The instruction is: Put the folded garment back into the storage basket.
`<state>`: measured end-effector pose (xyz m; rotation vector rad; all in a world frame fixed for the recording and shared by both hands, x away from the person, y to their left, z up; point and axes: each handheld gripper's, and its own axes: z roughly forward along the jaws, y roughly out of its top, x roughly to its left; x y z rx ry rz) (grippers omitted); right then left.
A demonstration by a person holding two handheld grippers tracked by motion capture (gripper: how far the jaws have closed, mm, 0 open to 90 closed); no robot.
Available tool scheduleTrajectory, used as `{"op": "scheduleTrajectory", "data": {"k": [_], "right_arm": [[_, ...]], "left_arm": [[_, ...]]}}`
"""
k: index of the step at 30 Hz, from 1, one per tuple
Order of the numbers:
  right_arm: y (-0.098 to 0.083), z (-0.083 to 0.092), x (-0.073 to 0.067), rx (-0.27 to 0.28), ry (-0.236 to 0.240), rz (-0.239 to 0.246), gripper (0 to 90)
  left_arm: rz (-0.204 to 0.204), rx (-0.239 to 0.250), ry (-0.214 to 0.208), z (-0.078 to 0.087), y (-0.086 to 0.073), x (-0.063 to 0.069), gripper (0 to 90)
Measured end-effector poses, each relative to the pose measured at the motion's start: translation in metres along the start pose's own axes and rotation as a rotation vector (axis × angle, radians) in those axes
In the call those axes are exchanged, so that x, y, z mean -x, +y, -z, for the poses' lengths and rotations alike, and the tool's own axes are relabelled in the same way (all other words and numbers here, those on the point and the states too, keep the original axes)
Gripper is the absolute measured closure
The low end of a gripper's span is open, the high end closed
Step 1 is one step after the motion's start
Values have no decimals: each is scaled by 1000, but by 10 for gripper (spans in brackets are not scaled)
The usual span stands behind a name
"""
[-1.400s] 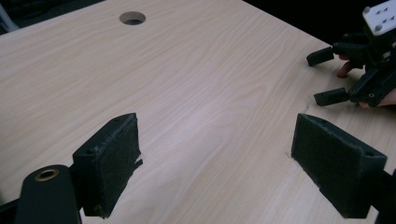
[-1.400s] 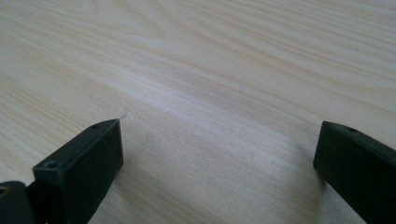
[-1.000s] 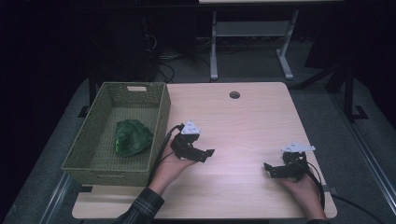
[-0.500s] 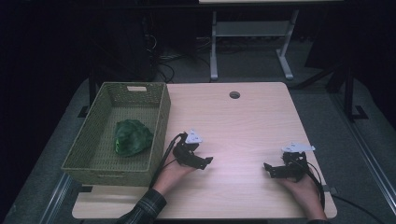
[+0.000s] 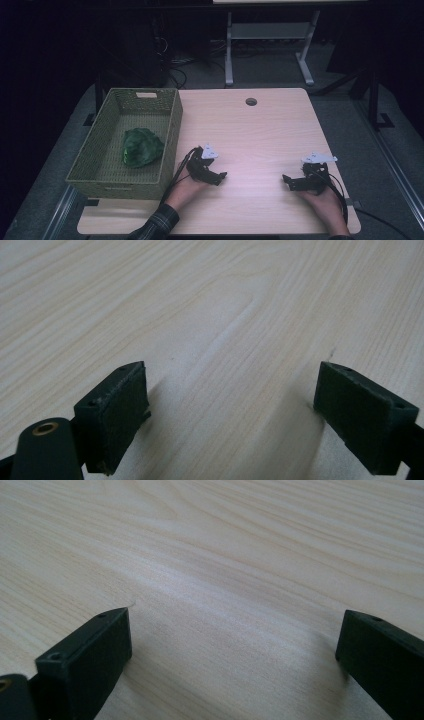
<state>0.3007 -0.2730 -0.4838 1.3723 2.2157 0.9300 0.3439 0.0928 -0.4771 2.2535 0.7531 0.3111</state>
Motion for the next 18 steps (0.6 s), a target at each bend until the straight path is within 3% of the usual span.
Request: {"op": "scheduleTrajectory", "data": {"k": [18], "right_arm": [[0, 0, 0, 0, 2, 2, 12]], "left_arm": [[-21, 18, -11, 0, -2, -1, 134]]}}
